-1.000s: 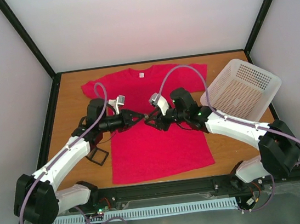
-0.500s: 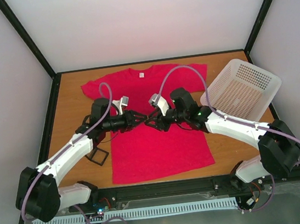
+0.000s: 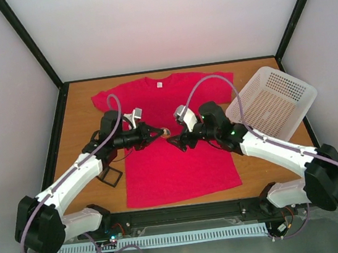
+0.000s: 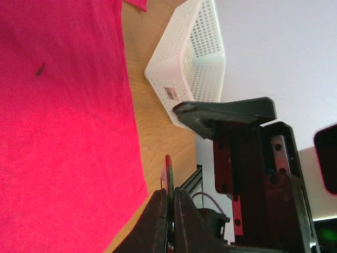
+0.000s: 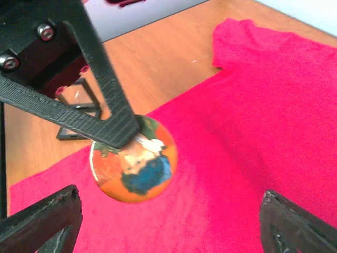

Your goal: Pin the brooch onto the clothing

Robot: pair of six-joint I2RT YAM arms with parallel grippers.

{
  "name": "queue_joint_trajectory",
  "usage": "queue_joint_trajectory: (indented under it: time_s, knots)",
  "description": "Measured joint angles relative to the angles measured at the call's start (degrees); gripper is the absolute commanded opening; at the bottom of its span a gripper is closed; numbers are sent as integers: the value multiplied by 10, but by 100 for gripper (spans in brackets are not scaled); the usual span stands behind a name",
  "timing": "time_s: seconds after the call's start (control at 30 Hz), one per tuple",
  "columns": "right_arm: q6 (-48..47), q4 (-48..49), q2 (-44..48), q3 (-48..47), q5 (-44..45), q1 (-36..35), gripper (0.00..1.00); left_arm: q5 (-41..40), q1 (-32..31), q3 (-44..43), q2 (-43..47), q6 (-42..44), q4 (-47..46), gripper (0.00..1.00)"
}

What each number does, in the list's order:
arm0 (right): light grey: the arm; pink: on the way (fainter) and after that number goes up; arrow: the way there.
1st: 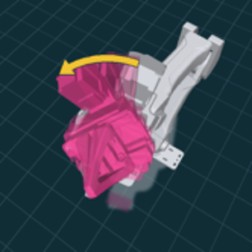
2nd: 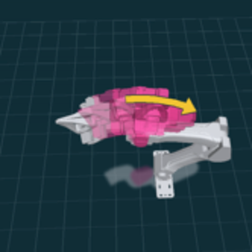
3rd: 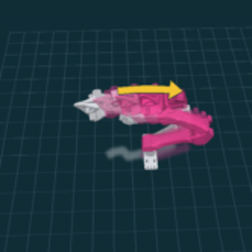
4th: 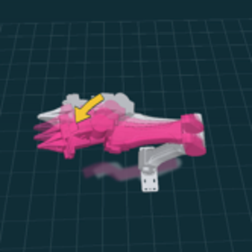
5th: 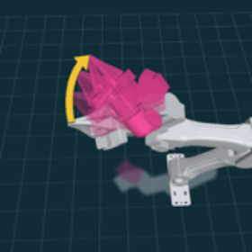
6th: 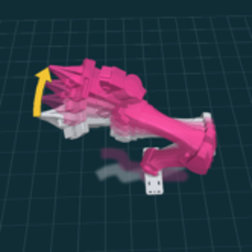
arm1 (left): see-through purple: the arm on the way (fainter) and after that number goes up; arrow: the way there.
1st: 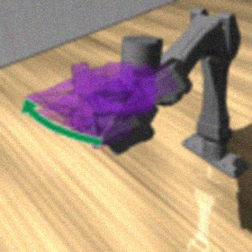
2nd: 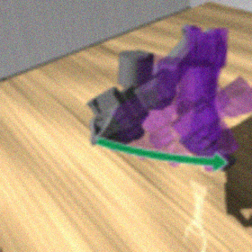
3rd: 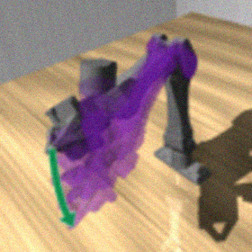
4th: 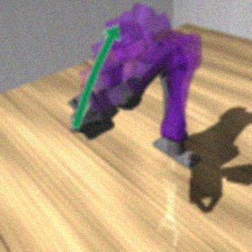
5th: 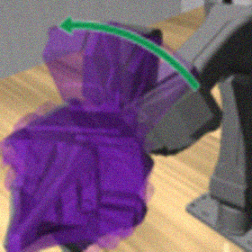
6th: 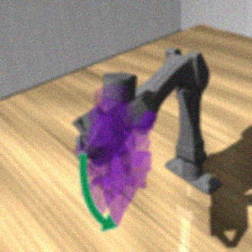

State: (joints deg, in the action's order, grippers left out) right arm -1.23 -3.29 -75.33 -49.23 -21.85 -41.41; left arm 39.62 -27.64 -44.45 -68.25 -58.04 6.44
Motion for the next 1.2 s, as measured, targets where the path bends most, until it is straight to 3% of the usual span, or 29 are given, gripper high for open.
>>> queue_joint_trajectory:
  time_s: [0.17,0.27,0.4,0.5,0.57,0.7,0.8,1.0,1.07,1.13,1.2]
  knots:
    - [-81,60,59,53,32,-4,96,-16,0,-1,14,-76,31,1]
    - [-191,134,96,140,43,-34,99,-16,7,-1,14,-137,64,1]
    - [-339,168,78,181,76,-99,80,1,16,14,18,-219,72,1]
    - [-401,199,55,180,95,-104,67,8,20,39,32,-268,70,1]
    - [-428,221,41,178,107,-104,65,13,23,54,42,-295,68,1]
    - [-464,241,9,156,115,-104,50,23,27,73,55,-326,64,1]
    - [-479,243,-10,136,106,-105,47,27,31,79,62,-339,59,1]
    - [-487,253,-38,120,95,-105,24,36,36,85,66,-349,47,1]
    - [-487,254,-45,118,93,-105,4,38,38,87,66,-351,47,1]
    - [-484,253,-50,116,91,-105,3,38,41,87,66,-352,42,1]
    - [-488,254,-51,114,96,-107,3,42,43,87,66,-360,41,15]
